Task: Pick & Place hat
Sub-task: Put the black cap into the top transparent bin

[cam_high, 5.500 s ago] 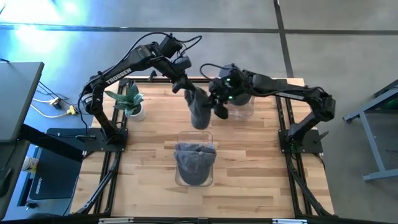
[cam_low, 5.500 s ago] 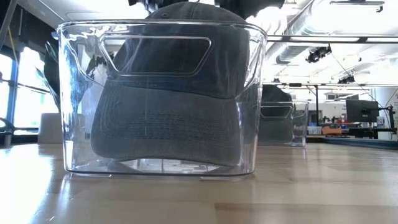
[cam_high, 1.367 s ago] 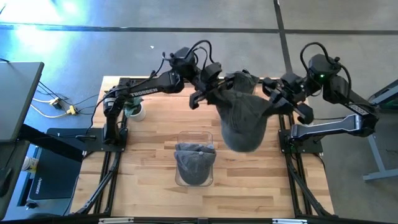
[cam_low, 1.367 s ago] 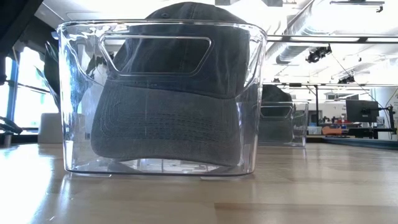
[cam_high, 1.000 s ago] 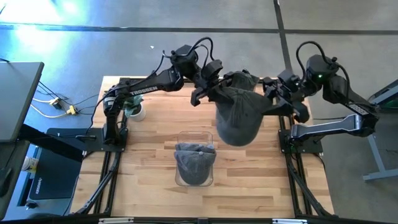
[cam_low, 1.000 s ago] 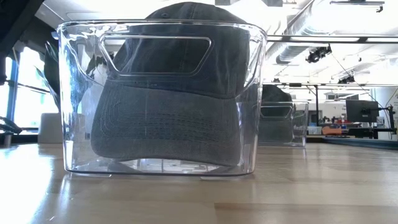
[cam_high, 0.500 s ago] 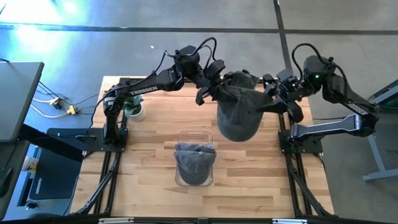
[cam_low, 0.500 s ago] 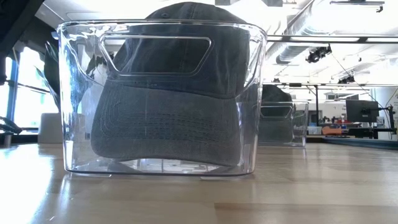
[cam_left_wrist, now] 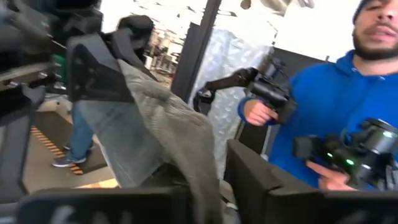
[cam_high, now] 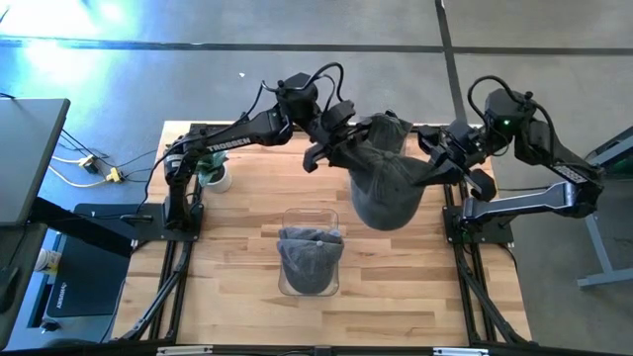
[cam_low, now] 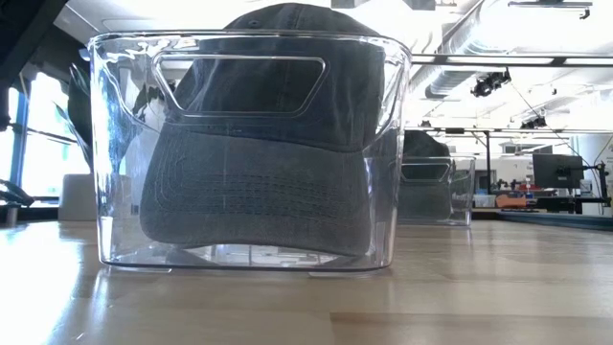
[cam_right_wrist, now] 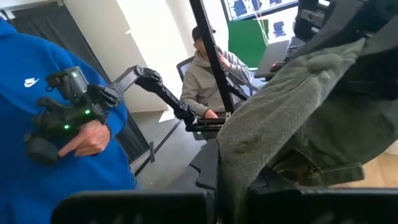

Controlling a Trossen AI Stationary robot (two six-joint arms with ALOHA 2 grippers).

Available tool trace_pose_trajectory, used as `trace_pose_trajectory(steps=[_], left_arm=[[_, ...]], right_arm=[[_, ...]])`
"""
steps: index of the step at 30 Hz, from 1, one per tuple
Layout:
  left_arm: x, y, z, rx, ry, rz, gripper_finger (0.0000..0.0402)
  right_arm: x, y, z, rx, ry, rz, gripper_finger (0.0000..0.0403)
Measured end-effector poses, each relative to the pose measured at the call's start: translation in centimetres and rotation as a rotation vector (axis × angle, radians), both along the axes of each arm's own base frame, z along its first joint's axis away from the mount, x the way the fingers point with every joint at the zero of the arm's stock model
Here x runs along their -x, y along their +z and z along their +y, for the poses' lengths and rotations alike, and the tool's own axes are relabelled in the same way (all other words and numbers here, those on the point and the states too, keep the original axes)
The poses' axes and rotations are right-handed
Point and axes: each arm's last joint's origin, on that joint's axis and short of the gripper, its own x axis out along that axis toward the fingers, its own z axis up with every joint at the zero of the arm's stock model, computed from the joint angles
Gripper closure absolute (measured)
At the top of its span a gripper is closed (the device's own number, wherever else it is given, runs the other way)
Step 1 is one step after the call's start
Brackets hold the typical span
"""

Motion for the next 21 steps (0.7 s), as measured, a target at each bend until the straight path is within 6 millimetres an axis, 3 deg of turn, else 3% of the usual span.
trace_pose_trajectory(steps=[6,10,14,21], left_arm=[[0.16,-0.12,-0.15,-0.054,-0.076,-0.023,0.0231],[0.04,-0.69,-0.13,-0.115,-0.073,-0.043,0.0208],[-0.06,-0.88,-0.09,-0.166,-0.038,-0.090,0.0245],[-0.05,-0.81,-0.08,-0.206,-0.027,-0.140,0.0389]], right_arm=[[0.02,-0.02,0.02,0.008,0.010,-0.004,0.0397],[0.10,-0.01,0.17,0.012,0.074,-0.014,0.0399],[0.22,-0.03,0.32,0.003,0.137,-0.013,0.0397],[0.30,-0.06,0.42,-0.001,0.177,-0.012,0.0394]])
